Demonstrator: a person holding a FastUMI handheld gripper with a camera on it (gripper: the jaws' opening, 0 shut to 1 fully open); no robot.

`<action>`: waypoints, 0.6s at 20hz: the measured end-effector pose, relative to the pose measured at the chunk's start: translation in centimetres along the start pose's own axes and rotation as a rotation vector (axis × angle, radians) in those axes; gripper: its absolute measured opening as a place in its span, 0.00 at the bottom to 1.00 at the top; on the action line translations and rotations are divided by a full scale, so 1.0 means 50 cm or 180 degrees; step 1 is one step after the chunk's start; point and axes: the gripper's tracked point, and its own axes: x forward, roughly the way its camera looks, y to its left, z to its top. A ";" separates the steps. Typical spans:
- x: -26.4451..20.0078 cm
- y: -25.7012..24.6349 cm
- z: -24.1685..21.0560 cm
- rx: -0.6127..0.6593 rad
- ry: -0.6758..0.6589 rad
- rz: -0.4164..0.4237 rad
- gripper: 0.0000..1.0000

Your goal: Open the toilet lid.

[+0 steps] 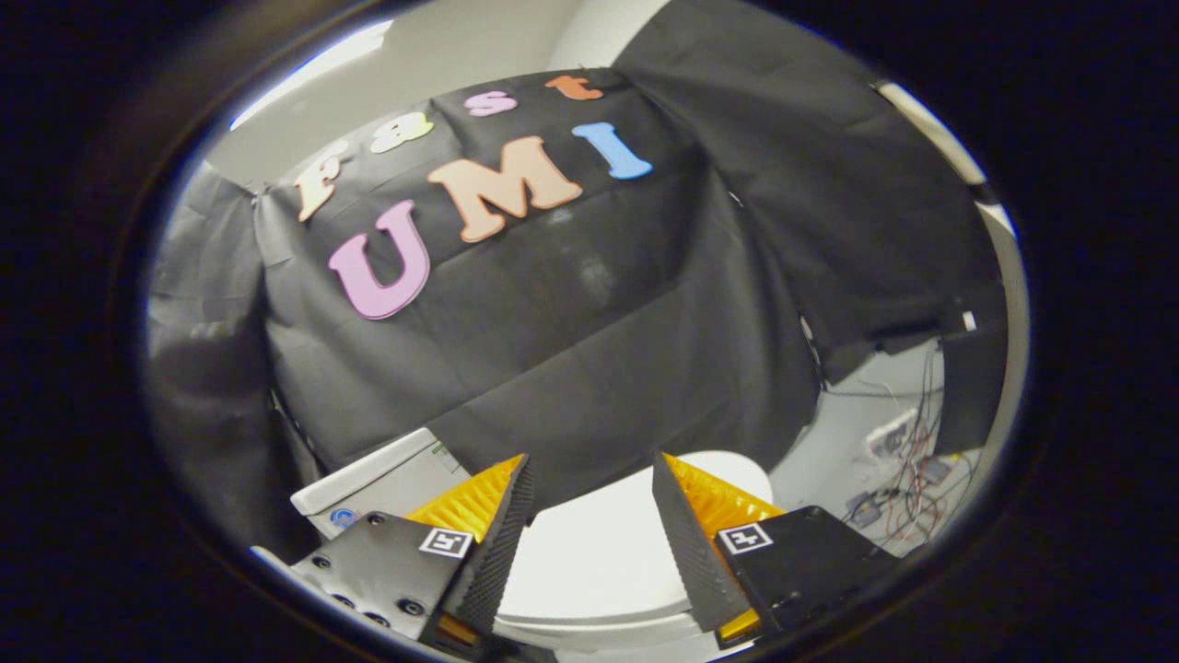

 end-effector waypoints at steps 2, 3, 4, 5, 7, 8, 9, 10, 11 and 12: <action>-0.014 -0.027 -0.055 0.0214 0.0062 -0.0209 0.82; -0.024 -0.048 -0.082 0.0294 0.0088 -0.0351 0.82; -0.038 -0.065 -0.106 0.0368 0.0096 -0.0479 0.82; -0.049 -0.081 -0.124 0.0446 0.0115 -0.0600 0.82; -0.069 -0.123 -0.159 0.0553 0.0136 -0.0874 0.81; -0.081 -0.137 -0.175 0.0638 0.0150 -0.0950 0.81; -0.089 -0.149 -0.190 0.0740 0.0172 -0.1003 0.82; -0.099 -0.165 -0.207 0.0817 0.0198 -0.1096 0.82; -0.107 -0.189 -0.227 0.0882 0.0242 -0.1218 0.82; -0.113 -0.208 -0.250 0.0984 0.0306 -0.1303 0.82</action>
